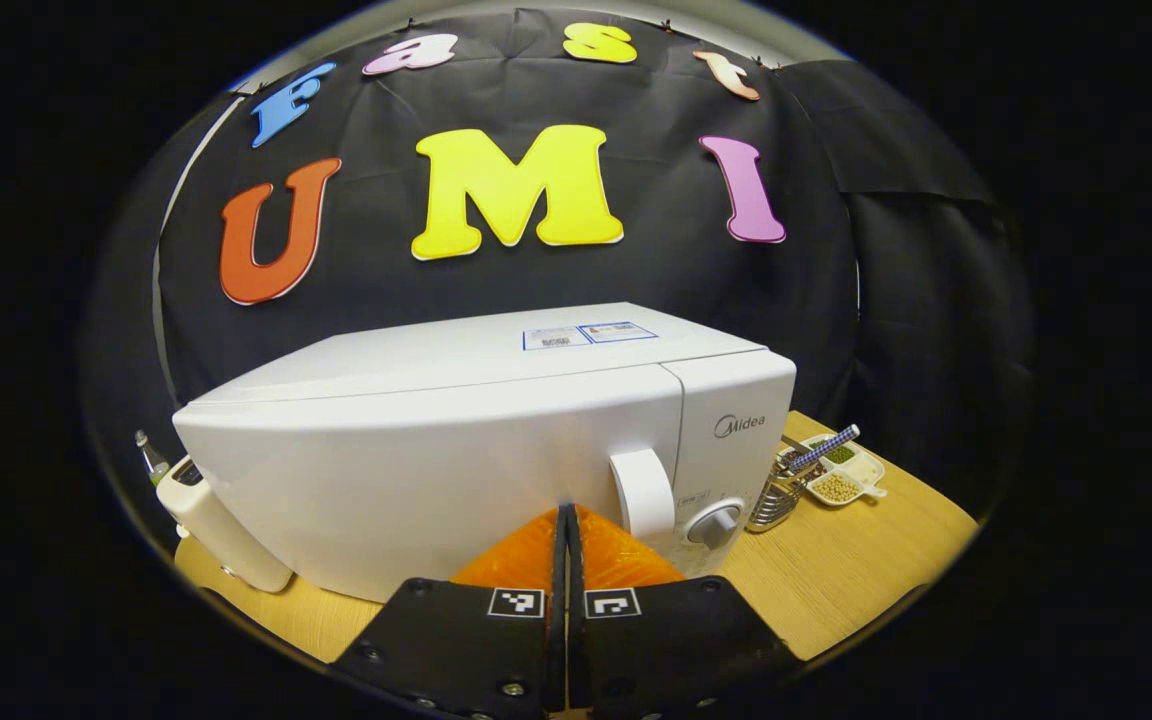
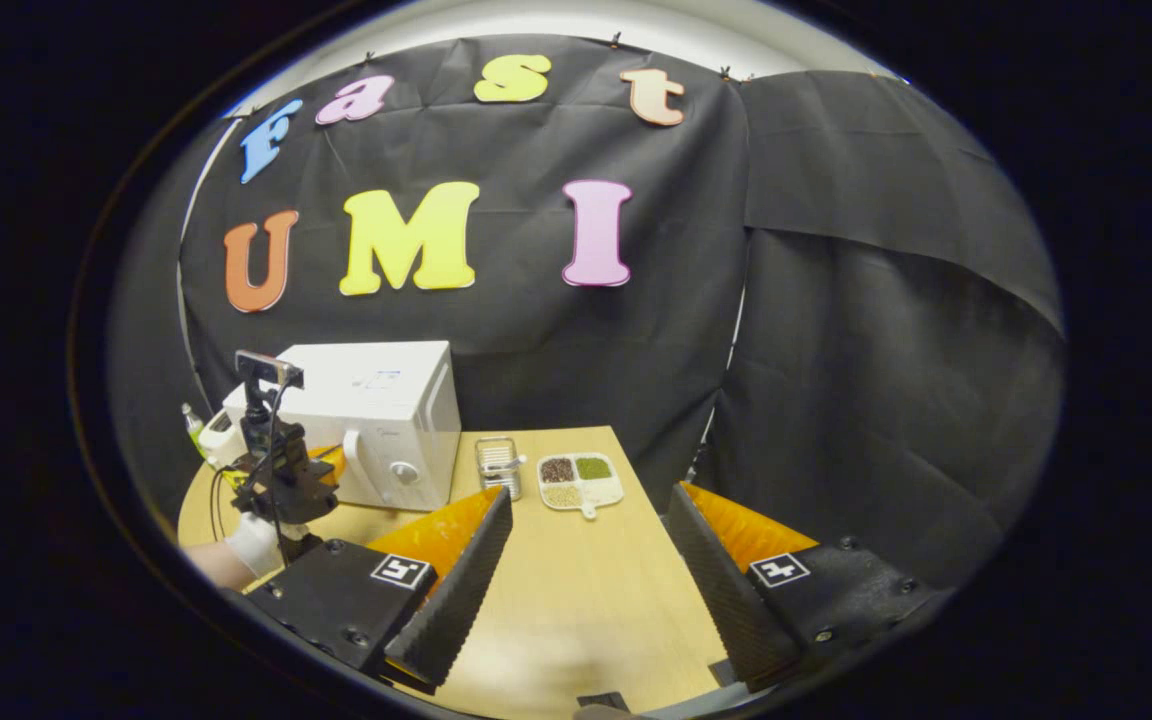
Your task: Open the microwave oven with the left hand, put the food in, and close the microwave oven.
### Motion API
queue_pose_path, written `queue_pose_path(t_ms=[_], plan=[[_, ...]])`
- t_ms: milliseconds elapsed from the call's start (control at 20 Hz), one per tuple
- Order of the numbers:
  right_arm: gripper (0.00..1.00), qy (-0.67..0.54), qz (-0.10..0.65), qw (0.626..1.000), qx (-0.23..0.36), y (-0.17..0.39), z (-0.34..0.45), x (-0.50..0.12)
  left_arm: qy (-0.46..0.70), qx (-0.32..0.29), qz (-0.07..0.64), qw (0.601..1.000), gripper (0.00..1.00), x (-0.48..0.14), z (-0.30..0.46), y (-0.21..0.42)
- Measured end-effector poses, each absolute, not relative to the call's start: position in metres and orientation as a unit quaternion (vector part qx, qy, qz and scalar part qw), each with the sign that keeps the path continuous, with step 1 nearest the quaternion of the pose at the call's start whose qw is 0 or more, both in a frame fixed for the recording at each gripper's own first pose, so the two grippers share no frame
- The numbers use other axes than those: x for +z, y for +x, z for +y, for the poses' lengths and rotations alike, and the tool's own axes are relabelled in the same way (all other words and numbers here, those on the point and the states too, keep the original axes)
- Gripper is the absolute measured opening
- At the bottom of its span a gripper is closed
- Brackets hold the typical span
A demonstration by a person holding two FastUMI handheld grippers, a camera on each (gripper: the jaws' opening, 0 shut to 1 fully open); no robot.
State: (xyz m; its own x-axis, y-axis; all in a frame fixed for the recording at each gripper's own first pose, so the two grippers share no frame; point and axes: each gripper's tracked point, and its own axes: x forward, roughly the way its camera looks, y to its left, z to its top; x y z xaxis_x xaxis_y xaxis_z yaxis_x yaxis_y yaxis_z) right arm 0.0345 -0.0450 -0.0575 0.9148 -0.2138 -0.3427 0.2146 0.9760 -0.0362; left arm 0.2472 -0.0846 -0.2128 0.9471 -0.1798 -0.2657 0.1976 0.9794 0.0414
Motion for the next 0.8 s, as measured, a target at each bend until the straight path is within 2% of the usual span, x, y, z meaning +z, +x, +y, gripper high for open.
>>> queue_pose_path(t_ms=[50, 100, 250, 300, 350, 400, 450, 500, 550, 650, 700, 750, 800], plan=[[1.0, 0.004, 0.174, 0.979, -0.108, 0.03, -0.042, -0.057, 0.031, -0.094, 0.137, 0.986, 0.0, -0.214, -0.086, 0.246], [0.92, 0.004, 0.175, 0.979, -0.107, 0.027, -0.039, -0.058, 0.021, -0.096, 0.139, 0.985, 0.0, -0.215, -0.088, 0.241], [0.92, 0.001, 0.167, 0.981, -0.104, 0.019, -0.033, -0.054, 0.022, -0.101, 0.153, 0.983, 0.0, -0.217, -0.086, 0.217], [1.0, -0.001, 0.166, 0.981, -0.101, 0.017, -0.03, -0.055, 0.029, -0.102, 0.16, 0.981, 0.0, -0.22, -0.085, 0.207], [1.0, -0.001, 0.167, 0.981, -0.096, 0.017, -0.026, -0.058, 0.035, -0.104, 0.165, 0.98, 0.08, -0.228, -0.083, 0.203], [0.92, 0.001, 0.171, 0.981, -0.091, 0.017, -0.021, -0.063, 0.035, -0.113, 0.173, 0.978, 0.24, -0.231, -0.081, 0.186], [0.92, 0.005, 0.173, 0.981, -0.084, 0.017, -0.014, -0.066, 0.031, -0.119, 0.176, 0.977, 0.55, -0.235, -0.08, 0.174], [0.92, 0.008, 0.176, 0.981, -0.077, 0.018, -0.007, -0.07, 0.03, -0.119, 0.174, 0.977, 0.63, -0.235, -0.076, 0.162], [0.92, 0.009, 0.179, 0.981, -0.07, 0.018, 0.0, -0.074, 0.033, -0.108, 0.174, 0.978, 0.87, -0.236, -0.066, 0.152], [0.92, 0.014, 0.185, 0.981, -0.053, 0.019, 0.018, -0.081, 0.039, -0.084, 0.178, 0.98, 0.96, -0.235, -0.044, 0.129], [1.0, 0.015, 0.186, 0.981, -0.044, 0.018, 0.028, -0.083, 0.032, -0.083, 0.18, 0.98, 0.97, -0.233, -0.041, 0.12], [0.92, 0.012, 0.187, 0.982, -0.036, 0.018, 0.037, -0.085, 0.024, -0.081, 0.18, 0.98, 0.96, -0.227, -0.035, 0.107], [0.92, 0.009, 0.184, 0.982, -0.028, 0.018, 0.046, -0.085, 0.02, -0.08, 0.175, 0.981, 0.97, -0.218, -0.03, 0.098]])
